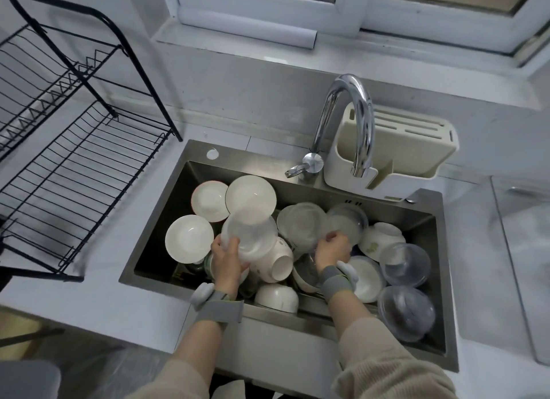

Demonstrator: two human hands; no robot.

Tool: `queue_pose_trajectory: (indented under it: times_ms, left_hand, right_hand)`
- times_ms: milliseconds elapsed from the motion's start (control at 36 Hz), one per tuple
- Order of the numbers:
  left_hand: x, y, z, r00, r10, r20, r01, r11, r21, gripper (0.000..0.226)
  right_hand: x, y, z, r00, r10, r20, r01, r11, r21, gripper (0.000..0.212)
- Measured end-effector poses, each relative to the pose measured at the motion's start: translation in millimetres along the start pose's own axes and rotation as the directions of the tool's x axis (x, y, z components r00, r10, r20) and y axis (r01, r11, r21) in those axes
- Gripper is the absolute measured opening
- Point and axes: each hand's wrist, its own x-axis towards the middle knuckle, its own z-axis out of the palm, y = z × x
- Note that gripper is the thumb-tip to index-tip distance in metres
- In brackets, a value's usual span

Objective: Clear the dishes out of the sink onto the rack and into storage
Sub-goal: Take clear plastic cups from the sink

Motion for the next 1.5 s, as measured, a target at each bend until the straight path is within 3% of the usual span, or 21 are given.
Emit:
queue_pose_trajectory:
  times_ms: [111,222,306,389,500,639,695,778,833,917,1000,1083,1167,1250,1306,1389,1500]
  left_hand:
    - [-4.1,-2.3,0.9,0.999,0.004,0.041,-0.005,1.0,0.002,0.053]
    - [-11.2,-1.9,2.5,0.999,0.008,0.052,-0.006,0.999,-0.04,0.055]
    - [-13.5,-1.4,3.6,0.997,0.046,0.061,-0.045,0.999,-0.014,0.059]
    - [-15.8,-0.3,3.2,0.997,0.05,0.065,-0.049,0.999,-0.021,0.069]
    - [-18.1,0.2,2.5,0.995,0.073,0.062,-0.073,0.997,-0.005,0.08]
    - [-24.0,-0.8,3.9,0.992,0.069,0.104,-0.068,0.998,-0.015,0.069]
    - [-21.4,-4.0,-0.1,0.982,0.106,0.154,-0.119,0.99,0.075,0.06]
    - [-15.0,-8.9,-5.9,0.964,0.165,0.21,-0.217,0.942,0.256,0.065]
    - [-14.5,-7.3,-8.0,0.973,0.136,0.187,-0.173,0.966,0.194,0.068]
    - [-11.0,-4.0,-8.0,0.993,0.025,0.115,-0.029,0.999,0.033,0.091]
    - [-4.8,-5.8,-8.5,0.992,-0.018,0.123,0.021,1.0,-0.016,0.104]
    - [0.0,-6.5,-7.1,0.995,-0.011,0.099,0.011,1.0,-0.002,0.087]
    - [0.9,-5.4,-4.8,0.998,-0.015,0.063,0.014,1.0,0.008,0.075]
    - [-0.2,-6.3,-5.4,0.999,-0.001,0.035,0.0,0.999,0.039,0.066]
    - [2.5,-6.6,-8.1,0.999,0.025,0.029,-0.026,0.998,0.05,0.06]
    - [9.3,-3.3,-11.4,0.999,0.017,0.033,-0.016,1.0,-0.027,0.056]
    - [20.1,6.3,-13.4,0.983,-0.134,0.128,0.172,0.913,-0.369,0.05]
  right_hand:
    - [-3.6,0.9,-4.9,0.999,-0.012,-0.044,0.013,1.0,0.026,0.013]
    - [-6.0,-7.3,-15.8,0.995,0.03,-0.091,-0.003,0.958,0.288,0.012]
    - [-11.7,-18.9,-21.1,0.999,-0.033,0.026,0.015,0.85,0.526,0.011]
    - [-24.5,-33.7,-21.9,0.968,-0.176,0.176,0.043,0.813,0.581,0.024]
    - [-43.3,-51.2,-16.7,0.899,-0.364,0.245,0.229,0.865,0.446,0.046]
    - [-59.8,-60.6,-5.4,0.889,-0.418,0.186,0.425,0.905,-0.001,0.05]
    - [-69.6,-60.6,2.2,0.875,-0.446,0.186,0.474,0.868,-0.149,0.049]
    - [-79.8,-56.0,11.5,0.862,-0.461,0.212,0.505,0.82,-0.269,0.049]
    - [-81.9,-52.4,15.8,0.848,-0.479,0.227,0.53,0.783,-0.326,0.05]
    - [-82.1,-46.6,21.3,0.831,-0.499,0.246,0.555,0.726,-0.405,0.049]
    - [-81.2,-42.3,24.2,0.832,-0.488,0.263,0.554,0.721,-0.417,0.046]
    - [-76.8,-40.7,25.0,0.826,-0.474,0.304,0.559,0.756,-0.34,0.047]
    - [-72.1,-42.3,25.7,0.823,-0.485,0.295,0.552,0.807,-0.212,0.034]
    - [-62.8,-43.4,27.6,0.88,-0.408,0.243,0.416,0.909,0.019,0.043]
    - [-50.1,-39.0,29.1,0.928,-0.315,0.199,0.3,0.948,0.103,0.038]
    - [-28.2,-22.2,27.4,0.956,-0.151,0.252,0.159,0.987,-0.011,0.036]
    - [-6.6,0.0,35.9,0.937,-0.093,0.335,0.183,0.951,-0.249,0.039]
